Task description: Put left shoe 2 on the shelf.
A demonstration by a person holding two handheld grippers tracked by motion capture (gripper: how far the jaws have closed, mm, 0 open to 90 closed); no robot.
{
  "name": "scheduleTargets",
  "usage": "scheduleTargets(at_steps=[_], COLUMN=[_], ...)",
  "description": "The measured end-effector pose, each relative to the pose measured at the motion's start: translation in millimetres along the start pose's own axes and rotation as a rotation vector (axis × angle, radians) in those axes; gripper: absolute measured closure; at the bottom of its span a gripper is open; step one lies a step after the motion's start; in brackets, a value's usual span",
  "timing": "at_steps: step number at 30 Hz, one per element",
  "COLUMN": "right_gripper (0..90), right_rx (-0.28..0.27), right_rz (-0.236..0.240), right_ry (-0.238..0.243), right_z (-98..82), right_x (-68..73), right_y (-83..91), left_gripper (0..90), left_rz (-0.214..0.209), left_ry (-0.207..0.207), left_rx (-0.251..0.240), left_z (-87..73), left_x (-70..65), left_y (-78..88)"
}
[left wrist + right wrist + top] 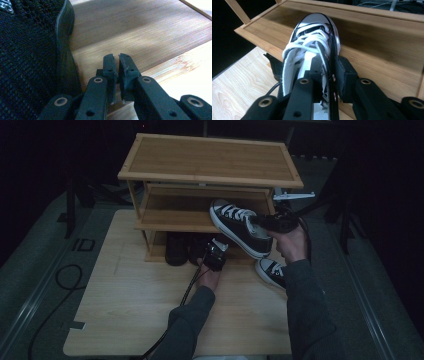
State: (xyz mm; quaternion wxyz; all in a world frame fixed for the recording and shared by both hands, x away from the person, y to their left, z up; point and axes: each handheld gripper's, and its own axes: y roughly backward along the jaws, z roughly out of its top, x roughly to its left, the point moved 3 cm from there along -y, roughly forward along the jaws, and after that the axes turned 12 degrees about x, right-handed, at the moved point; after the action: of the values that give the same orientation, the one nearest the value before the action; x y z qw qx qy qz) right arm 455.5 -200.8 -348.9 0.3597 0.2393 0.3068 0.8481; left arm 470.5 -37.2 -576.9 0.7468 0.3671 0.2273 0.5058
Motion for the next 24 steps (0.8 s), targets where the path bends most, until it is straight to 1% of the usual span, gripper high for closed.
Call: scheduleTargets(at_steps=[3,5,7,11,17,20,23,24], right_gripper=[73.6,73.0,73.2,73.0,74.4,76.5,82.9,85.7], right_rx=[-0.004,-0.029,-0.037,-0.059,-0.101,-0.115,-0.122,-0.124], right_rz=[-0.001,0.001,0.01,0.008,0.016,0.022,0.015,0.004], right_ry=[0.01,0.007,0.003,0.016,0.006,0.001,-0.002,-0.002], right_z=[-0.2,0.6,1.9,5.4,5.6,4.9,2.9,1.8], right_x=[1.5,2.0,2.6,5.3,6.2,4.3,1.3,0.1], right_y=[0.5,2.2,3.9,6.8,15.7,22.1,28.2,29.9], left_gripper=[84.2,84.2,84.2,84.2,84.2,84.2,84.2,84.2], left_rz=[0.001,0.001,0.001,0.001,0.001,0.001,0.001,0.001], left_ry=[0.0,0.0,0.0,0.0,0.001,0.001,0.0,0.001], left_rx=[0.0,0.0,0.0,0.0,0.0,0.0,0.0,0.0], left_z=[0.0,0.0,0.0,0.0,0.0,0.0,0.0,0.0], left_x=[0.0,0.0,0.0,0.1,0.0,0.1,0.0,0.1], left_y=[0.0,0.0,0.0,0.0,0.0,0.0,0.0,0.0])
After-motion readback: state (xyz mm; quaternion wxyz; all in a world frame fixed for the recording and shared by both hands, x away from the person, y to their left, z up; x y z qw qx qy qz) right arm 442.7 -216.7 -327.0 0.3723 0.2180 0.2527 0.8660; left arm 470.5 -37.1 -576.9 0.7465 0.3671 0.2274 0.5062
